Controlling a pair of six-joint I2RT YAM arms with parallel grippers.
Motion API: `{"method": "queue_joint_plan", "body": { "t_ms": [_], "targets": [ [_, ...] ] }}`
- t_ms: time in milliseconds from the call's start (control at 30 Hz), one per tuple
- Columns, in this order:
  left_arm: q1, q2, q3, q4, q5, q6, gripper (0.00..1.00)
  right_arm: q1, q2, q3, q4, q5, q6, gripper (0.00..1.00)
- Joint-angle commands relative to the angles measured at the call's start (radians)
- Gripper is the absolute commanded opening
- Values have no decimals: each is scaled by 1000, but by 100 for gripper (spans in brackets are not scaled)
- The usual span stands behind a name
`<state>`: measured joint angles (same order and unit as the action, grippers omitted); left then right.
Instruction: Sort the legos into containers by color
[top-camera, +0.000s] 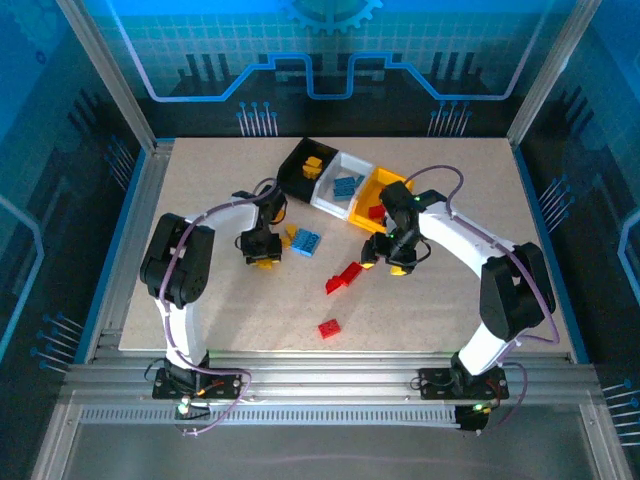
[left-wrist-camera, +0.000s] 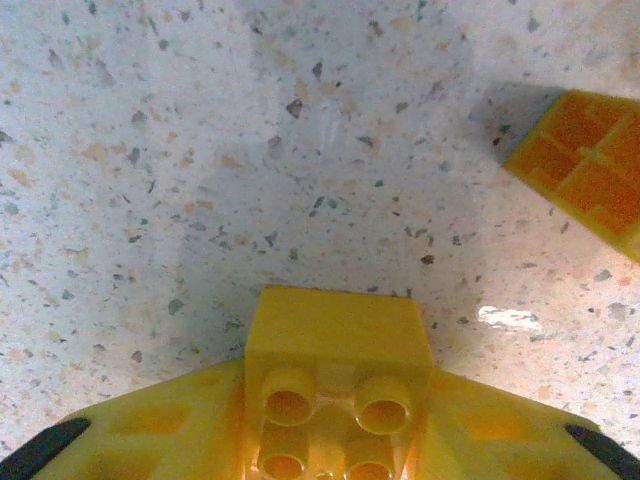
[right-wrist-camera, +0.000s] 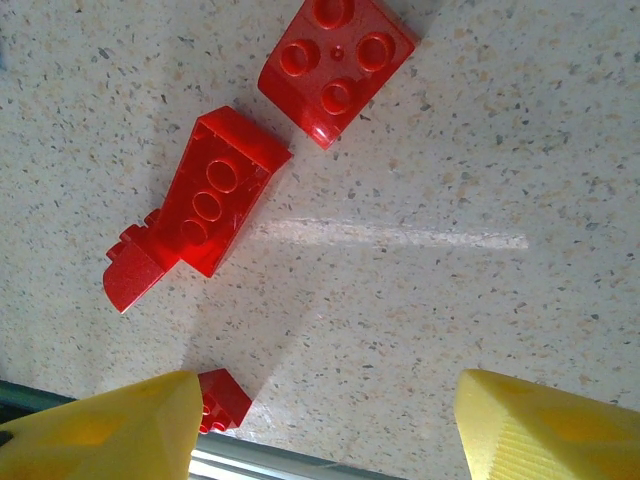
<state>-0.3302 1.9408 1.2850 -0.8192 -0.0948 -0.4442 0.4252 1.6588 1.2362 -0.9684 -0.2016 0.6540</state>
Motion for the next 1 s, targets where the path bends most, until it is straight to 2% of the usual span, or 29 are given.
{"method": "queue_joint_plan", "body": {
  "t_ms": [0, 267, 533, 800, 967],
  "targets": [
    [-4, 37, 22, -16, -5, 17, 39, 6, 6, 6, -15, 4, 3, 69],
    [6, 10, 40, -14, 3, 22, 35, 8, 35, 37, -16, -4, 2, 69],
    [39, -56, 116, -6, 78, 4, 34, 9, 47, 40, -10, -6, 3, 69],
    [110, -22, 374, 65, 319, -62, 34, -2, 40, 29, -3, -1, 4, 69],
    [135, 117, 576, 184, 460, -185, 33, -23, 32, 28, -3, -1, 3, 69]
  ]
}}
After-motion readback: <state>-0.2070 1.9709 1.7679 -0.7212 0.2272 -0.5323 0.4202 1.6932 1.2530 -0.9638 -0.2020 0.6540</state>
